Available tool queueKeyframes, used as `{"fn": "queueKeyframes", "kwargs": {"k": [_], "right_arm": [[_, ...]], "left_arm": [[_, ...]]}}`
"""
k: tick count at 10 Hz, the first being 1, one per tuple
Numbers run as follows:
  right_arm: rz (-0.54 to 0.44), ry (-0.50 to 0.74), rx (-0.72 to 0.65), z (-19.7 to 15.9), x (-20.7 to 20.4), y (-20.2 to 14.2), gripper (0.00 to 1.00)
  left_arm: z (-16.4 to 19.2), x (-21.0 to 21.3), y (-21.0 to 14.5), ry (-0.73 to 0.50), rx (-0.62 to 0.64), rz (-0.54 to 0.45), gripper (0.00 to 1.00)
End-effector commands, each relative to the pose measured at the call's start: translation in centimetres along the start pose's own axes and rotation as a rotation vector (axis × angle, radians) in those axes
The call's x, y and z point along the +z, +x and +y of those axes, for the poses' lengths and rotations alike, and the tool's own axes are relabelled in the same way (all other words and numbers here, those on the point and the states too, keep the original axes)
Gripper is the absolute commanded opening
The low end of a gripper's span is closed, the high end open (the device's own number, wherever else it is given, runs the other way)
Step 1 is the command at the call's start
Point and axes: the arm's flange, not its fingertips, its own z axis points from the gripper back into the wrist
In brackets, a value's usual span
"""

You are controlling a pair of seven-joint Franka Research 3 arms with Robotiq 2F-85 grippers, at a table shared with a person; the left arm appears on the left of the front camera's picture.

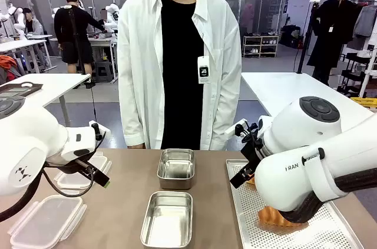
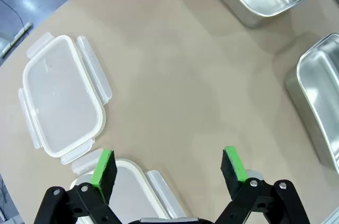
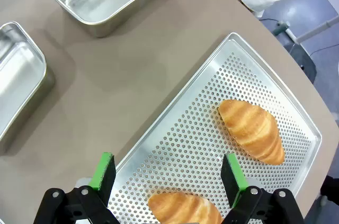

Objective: Place the bread into the airtight container.
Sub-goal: Pick up a Butter Roll and place it into an empty Airtight Container.

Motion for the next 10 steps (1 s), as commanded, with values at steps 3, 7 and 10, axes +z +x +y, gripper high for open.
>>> {"fn": "queueKeyframes", "kwargs": {"k": [3,7,10], "right_arm": [[0.000,0.000,0.000,0.00,0.00,0.00,1.00],[0.000,0.000,0.000,0.00,0.00,0.00,1.00],[0.000,0.000,0.000,0.00,0.00,0.00,1.00]], "left_arm": [[-0.02,0.00,0.01,0.000,0.000,0.000,1.00],[-0.02,0.00,0.01,0.000,0.000,0.000,1.00],[-0.02,0.00,0.01,0.000,0.000,0.000,1.00]]}}
